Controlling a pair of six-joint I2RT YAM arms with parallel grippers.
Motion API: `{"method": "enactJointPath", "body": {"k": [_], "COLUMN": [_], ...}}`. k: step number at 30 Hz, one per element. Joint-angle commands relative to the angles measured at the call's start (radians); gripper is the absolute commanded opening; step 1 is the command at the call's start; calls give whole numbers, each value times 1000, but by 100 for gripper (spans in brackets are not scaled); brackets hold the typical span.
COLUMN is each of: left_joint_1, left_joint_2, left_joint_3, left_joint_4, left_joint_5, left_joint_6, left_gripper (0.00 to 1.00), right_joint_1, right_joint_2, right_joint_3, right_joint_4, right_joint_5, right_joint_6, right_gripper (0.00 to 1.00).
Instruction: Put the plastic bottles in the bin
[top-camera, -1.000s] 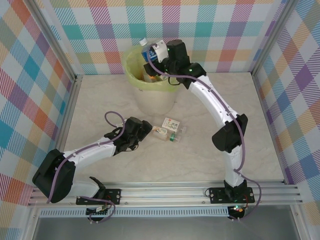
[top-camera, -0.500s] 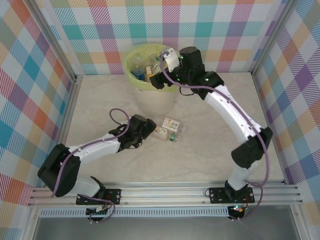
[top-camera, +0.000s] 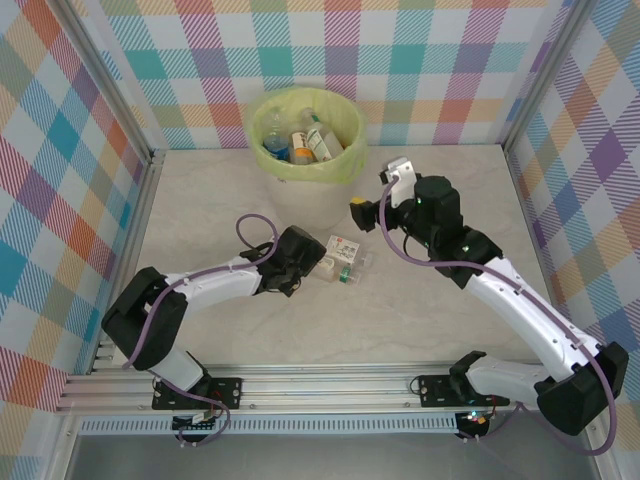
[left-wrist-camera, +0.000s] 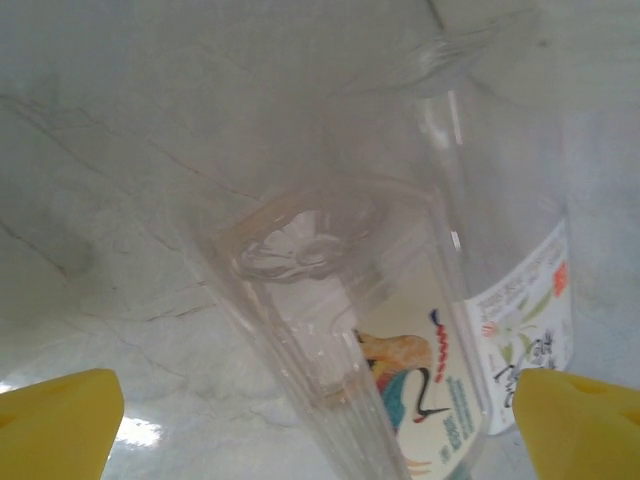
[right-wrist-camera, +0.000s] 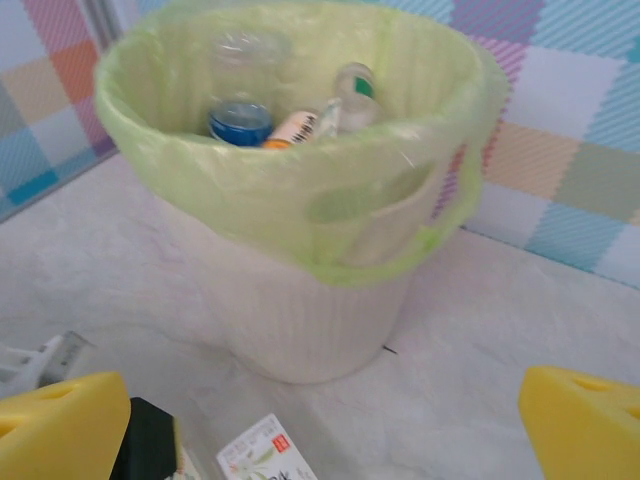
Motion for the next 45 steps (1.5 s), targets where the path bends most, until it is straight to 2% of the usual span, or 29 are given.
{"method": "enactJointPath", "body": {"k": [1, 6, 17, 23, 32, 37, 40, 42, 44, 45], "left_joint_1": [-31, -41, -49, -49, -49, -50, -51, -49, -47, -43], "left_joint_2": [29, 94, 205, 247, 231, 192, 170, 148, 122, 107], "left_joint_3": [49, 114, 201, 214, 155, 109, 86, 56, 27, 13], "left_joint_4": [-83, -142, -171, -192, -151, -137, -155, -161, -166, -167], "left_joint_5": [-55, -67, -205, -213, -228, -265, -293, -311, -327, -334], "left_joint_6": [-65, -87, -173, -204, -216, -186, -174, -172, -174, -169], "left_gripper": [100, 98, 86, 78, 59, 46, 42, 33, 30, 25], "right_joint_1": [-3, -3, -5, -5, -5, -5, -5, -5, -5, -5], "right_joint_2": [-58, -101, -107, -105, -109, -92, -79, -68, -57, -52], "right_joint_3": [-45, -81, -109, -106, -109, -103, -97, -94, -88, -85], "right_joint_4": [95, 143, 148, 144, 131, 137, 141, 145, 147, 148], "right_joint_5": [147, 212, 218, 219, 231, 231, 228, 225, 224, 223], "right_joint_6": [44, 48, 75, 81, 86, 86, 89, 91, 94, 96], "right_gripper": [100, 100, 100, 100, 100, 100, 100, 100, 100, 100]}}
